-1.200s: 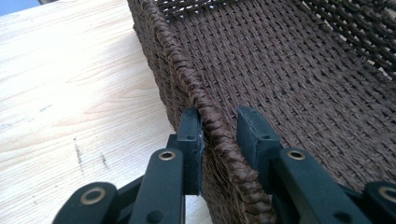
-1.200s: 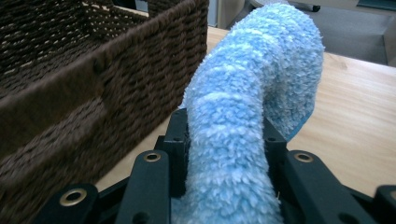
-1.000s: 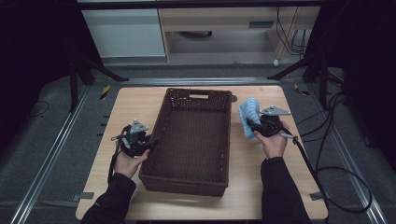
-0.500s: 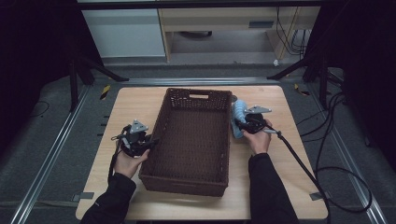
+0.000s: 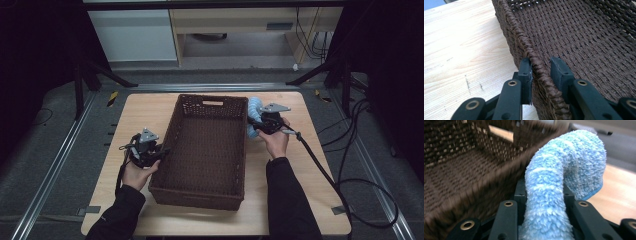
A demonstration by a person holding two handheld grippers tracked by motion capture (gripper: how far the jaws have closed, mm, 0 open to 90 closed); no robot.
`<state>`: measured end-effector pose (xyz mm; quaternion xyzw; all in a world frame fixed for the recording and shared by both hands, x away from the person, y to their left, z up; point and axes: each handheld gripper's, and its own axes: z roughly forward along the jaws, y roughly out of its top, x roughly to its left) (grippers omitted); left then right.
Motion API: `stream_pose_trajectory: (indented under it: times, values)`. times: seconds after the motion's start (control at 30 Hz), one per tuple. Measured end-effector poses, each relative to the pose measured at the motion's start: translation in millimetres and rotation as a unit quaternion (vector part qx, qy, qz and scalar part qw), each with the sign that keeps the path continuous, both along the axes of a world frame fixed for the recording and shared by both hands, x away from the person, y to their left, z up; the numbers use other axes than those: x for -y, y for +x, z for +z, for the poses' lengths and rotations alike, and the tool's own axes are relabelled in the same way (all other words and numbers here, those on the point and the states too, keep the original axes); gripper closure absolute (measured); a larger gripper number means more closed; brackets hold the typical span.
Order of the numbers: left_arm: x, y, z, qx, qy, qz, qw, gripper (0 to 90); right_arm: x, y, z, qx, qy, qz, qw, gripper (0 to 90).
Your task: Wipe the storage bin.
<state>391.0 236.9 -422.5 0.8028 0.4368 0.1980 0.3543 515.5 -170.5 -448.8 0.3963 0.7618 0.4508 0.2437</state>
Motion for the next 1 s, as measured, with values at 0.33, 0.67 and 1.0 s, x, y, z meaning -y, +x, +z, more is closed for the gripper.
stream_pose_trajectory:
  times: [0.33, 0.67, 1.0]
  values:
    - [0.5, 1.1, 0.3, 0.0, 0.001, 0.003, 1.0, 70.8, 2.1, -4.8, -0.8, 0.003, -0.025, 0.02, 0.9995, 69.7]
    - [0.6, 5.4, 0.1, 0.001, 0.001, 0.003, 1.0, 70.7, 4.3, -0.5, -46.8, -0.052, -0.034, 0.024, 0.9978, 69.6]
    - [1.0, 11.8, -0.2, 0.001, 0.0, 0.005, 1.0, 70.4, 8.2, -13.1, -15.3, -0.015, -0.001, 0.043, 0.9989, 69.5]
